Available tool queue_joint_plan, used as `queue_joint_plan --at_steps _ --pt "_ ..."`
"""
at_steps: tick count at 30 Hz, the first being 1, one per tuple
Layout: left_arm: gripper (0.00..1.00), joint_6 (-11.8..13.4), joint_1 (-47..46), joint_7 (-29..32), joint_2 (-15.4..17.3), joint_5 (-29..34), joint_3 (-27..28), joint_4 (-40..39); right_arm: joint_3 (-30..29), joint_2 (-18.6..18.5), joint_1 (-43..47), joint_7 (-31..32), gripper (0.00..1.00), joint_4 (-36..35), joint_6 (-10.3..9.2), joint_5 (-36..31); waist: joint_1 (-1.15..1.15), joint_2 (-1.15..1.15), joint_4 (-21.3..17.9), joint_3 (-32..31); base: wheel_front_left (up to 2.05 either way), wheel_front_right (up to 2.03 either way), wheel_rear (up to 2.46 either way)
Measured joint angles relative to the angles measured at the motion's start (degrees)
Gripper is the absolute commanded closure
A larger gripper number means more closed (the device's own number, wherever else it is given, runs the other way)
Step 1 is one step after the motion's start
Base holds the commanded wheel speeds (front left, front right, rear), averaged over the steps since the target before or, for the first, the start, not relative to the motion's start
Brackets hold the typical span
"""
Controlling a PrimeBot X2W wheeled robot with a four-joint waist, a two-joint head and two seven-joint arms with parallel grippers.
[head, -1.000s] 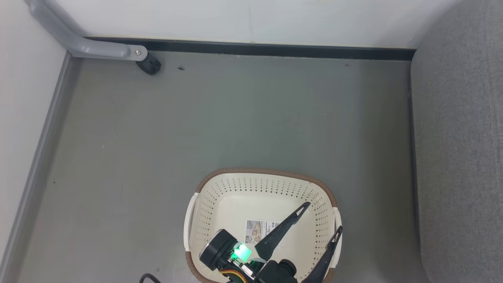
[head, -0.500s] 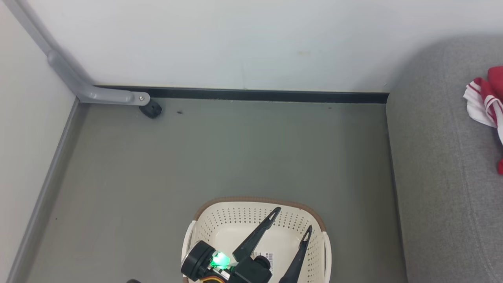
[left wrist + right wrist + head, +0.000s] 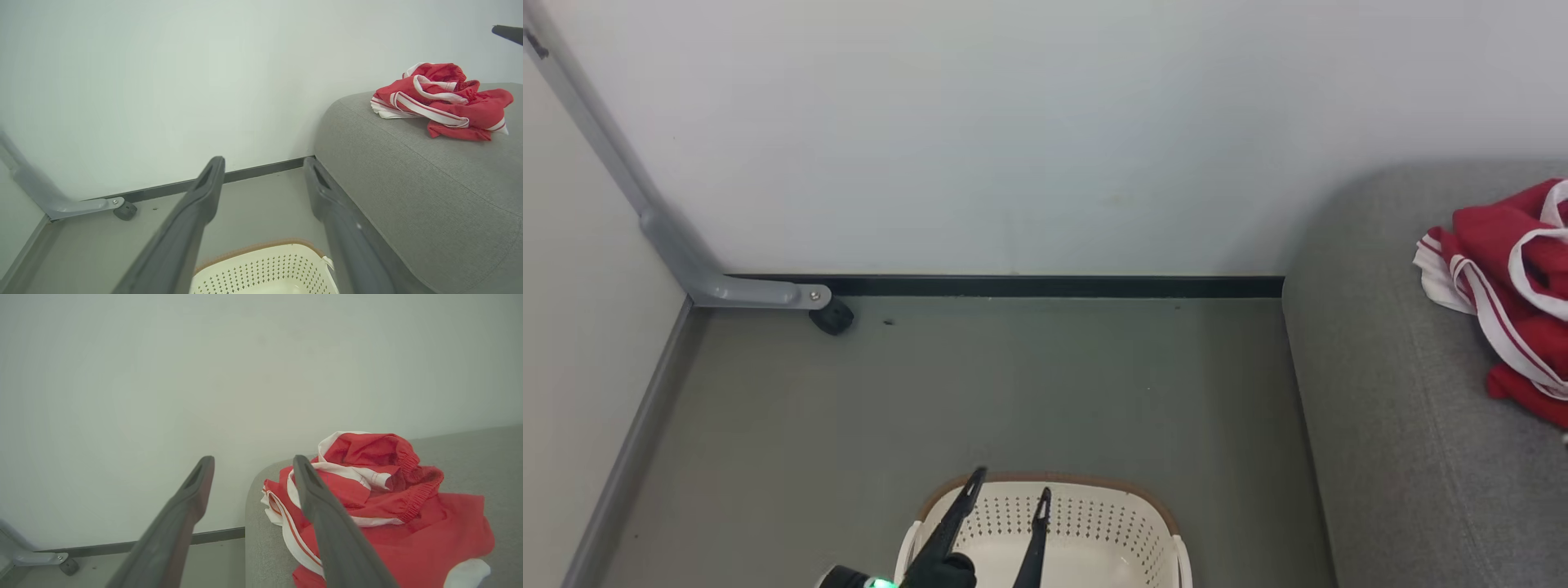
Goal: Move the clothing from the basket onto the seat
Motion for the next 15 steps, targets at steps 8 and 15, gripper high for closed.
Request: queue_joint_plan --at_steps 8,15 --pt "0.0 0.0 4.6 0.0 0.0 2.1 6.5 -1.0 1.6 4.3 7.3 0.0 0.0 -7.5 -1.65 -3.0 0.0 0.0 -0.4 -3.8 0.0 0.0 0.0" --pt "0.0 0.0 7.9 0.0 0.0 2.7 10.8 -1.2 3.0 7.4 13.7 0.0 0.0 -12.8 -3.99 -5.5 0.0 -0.01 -0.4 -6.8 0.0 0.0 0.0"
